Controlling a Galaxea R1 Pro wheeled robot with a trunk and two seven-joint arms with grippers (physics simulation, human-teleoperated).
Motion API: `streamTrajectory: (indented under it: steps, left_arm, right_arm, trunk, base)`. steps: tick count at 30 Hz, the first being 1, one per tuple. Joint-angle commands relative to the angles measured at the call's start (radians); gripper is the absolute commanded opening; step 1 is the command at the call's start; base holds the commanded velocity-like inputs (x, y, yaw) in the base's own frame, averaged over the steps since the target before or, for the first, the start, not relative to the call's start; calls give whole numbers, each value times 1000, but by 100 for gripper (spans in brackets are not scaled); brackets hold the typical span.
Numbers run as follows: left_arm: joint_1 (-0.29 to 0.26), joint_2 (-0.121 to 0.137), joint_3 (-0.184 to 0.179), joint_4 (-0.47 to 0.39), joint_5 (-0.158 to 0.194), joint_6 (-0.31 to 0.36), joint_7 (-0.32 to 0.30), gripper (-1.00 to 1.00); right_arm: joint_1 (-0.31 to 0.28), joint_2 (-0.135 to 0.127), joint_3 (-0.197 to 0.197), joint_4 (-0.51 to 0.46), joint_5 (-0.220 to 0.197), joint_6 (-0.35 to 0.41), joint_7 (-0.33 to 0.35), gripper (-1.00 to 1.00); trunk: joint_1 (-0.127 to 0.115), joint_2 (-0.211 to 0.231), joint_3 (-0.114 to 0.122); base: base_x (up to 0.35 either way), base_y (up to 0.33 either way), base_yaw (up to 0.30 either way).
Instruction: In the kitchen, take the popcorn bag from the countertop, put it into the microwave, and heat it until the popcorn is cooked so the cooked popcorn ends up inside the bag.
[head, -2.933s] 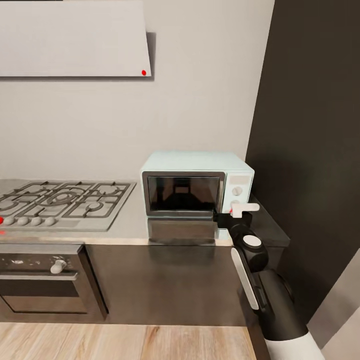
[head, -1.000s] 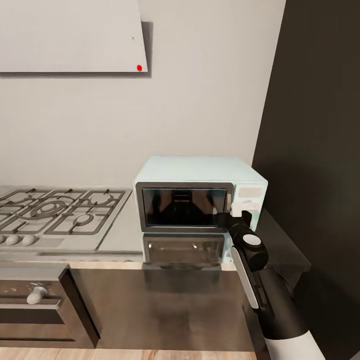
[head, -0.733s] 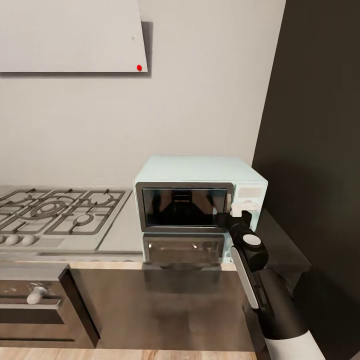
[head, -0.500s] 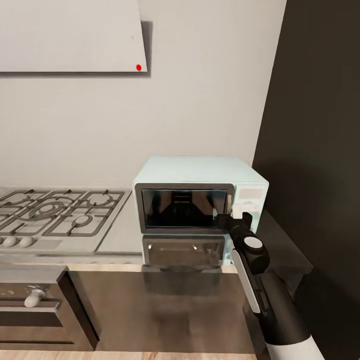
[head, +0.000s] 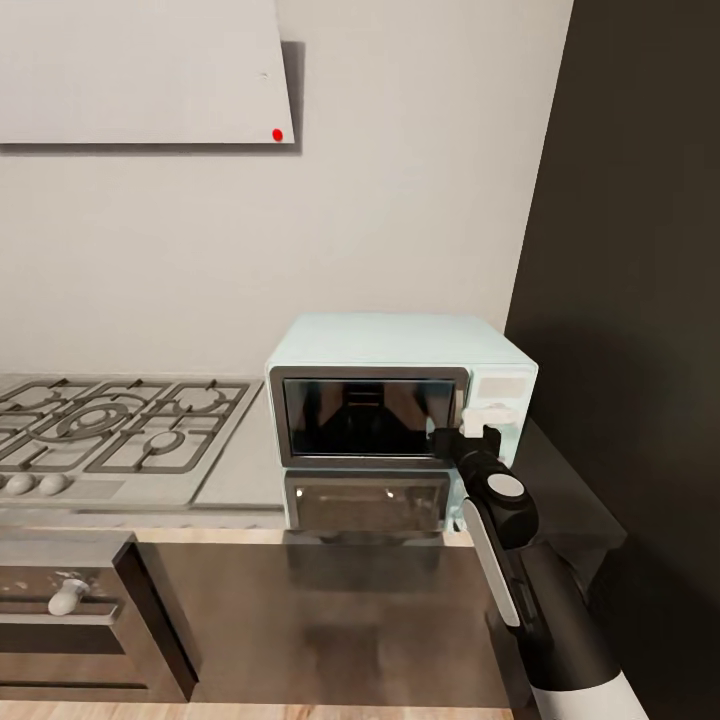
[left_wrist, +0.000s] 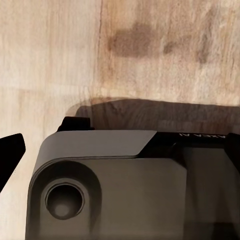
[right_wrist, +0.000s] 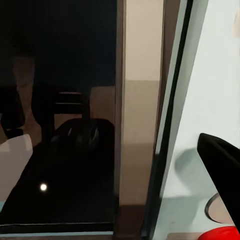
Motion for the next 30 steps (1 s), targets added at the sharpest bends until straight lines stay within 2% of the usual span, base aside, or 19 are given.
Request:
streamTrajectory:
  steps: [1,30]
  left_arm:
    - [-1,-1,5,1,1,-3,-1,100]
    - [-1,-1,5,1,1,-3,-1,100]
  right_arm:
    - [-19,-1,-6,25,18,9,-7,-100]
    - [-19,0,-5,25,18,9,-7,-100]
  trunk:
    - [0,0,-1]
    - [0,0,-1]
  base:
    - [0,0,0]
    - [-16,0,0]
